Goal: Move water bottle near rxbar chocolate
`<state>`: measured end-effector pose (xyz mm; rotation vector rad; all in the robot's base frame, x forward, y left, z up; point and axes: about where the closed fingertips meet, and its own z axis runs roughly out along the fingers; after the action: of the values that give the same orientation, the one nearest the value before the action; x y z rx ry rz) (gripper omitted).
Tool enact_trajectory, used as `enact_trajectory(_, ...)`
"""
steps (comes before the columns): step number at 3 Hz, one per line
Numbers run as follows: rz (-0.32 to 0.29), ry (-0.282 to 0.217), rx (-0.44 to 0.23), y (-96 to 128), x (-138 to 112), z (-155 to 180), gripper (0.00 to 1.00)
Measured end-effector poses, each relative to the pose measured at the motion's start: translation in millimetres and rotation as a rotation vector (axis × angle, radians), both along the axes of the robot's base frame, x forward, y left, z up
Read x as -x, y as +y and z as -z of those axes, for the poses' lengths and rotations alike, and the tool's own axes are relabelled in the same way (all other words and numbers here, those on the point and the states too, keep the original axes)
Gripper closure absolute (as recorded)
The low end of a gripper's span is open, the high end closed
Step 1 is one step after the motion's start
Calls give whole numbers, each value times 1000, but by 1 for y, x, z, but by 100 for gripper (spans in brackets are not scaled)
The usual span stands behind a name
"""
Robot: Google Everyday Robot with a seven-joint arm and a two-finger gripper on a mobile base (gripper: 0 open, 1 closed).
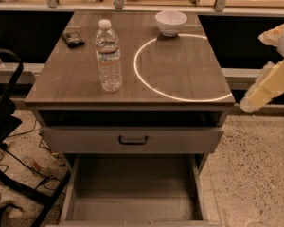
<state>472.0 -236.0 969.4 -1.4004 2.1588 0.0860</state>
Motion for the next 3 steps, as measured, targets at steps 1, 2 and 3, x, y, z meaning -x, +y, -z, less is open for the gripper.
enact_trajectory(1,4,-90,-224,17,-27,15,0)
enact_trajectory(2,-15,-210,-459,57,-59,1,0)
enact_trajectory(3,-14,-262,-575,83,-71,-25,0)
